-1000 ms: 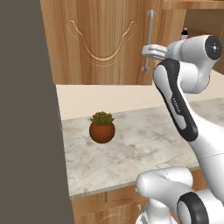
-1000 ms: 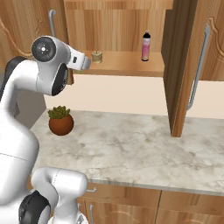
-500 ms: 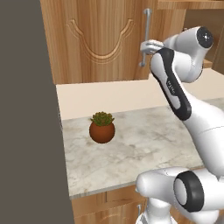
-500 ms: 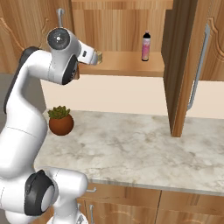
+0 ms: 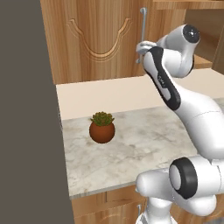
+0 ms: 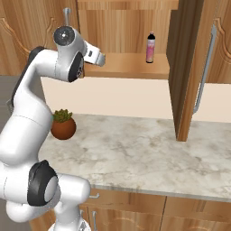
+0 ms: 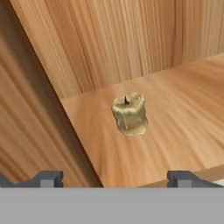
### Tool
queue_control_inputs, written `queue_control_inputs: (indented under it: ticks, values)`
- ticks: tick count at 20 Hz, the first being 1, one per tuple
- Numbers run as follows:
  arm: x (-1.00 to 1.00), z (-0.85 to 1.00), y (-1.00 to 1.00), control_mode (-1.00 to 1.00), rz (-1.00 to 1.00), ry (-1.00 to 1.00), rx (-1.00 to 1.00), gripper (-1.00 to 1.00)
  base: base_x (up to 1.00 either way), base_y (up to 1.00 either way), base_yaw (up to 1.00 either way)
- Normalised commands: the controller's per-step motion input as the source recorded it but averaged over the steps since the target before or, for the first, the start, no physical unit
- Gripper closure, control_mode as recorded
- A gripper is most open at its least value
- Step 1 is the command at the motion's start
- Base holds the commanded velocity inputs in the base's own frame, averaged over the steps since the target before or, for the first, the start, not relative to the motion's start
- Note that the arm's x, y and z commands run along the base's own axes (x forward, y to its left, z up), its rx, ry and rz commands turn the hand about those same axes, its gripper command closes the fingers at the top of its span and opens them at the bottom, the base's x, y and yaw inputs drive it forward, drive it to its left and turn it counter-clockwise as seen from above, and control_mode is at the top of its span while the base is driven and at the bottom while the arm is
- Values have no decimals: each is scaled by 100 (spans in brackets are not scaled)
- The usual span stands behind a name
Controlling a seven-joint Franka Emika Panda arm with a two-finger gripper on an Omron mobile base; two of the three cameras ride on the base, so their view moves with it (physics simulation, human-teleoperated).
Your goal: Pick the candle and candle from the dining table and place them in the open cabinet. Close the cabinet after placing the objects.
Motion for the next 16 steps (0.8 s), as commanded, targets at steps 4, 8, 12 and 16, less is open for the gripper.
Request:
queue_control_inputs:
  ticks: [4,8,12,16]
  values:
    - [48,-41,17,-100,-8,-1,0,-100,0,0,0]
    - [47,-37,12,-100,-6,-2,0,-100,0,0,0]
    - [32,-37,7,-100,-5,2,0,-100,0,0,0]
    - [-31,-12,-13,-100,0,6,0,-100,0,0,0]
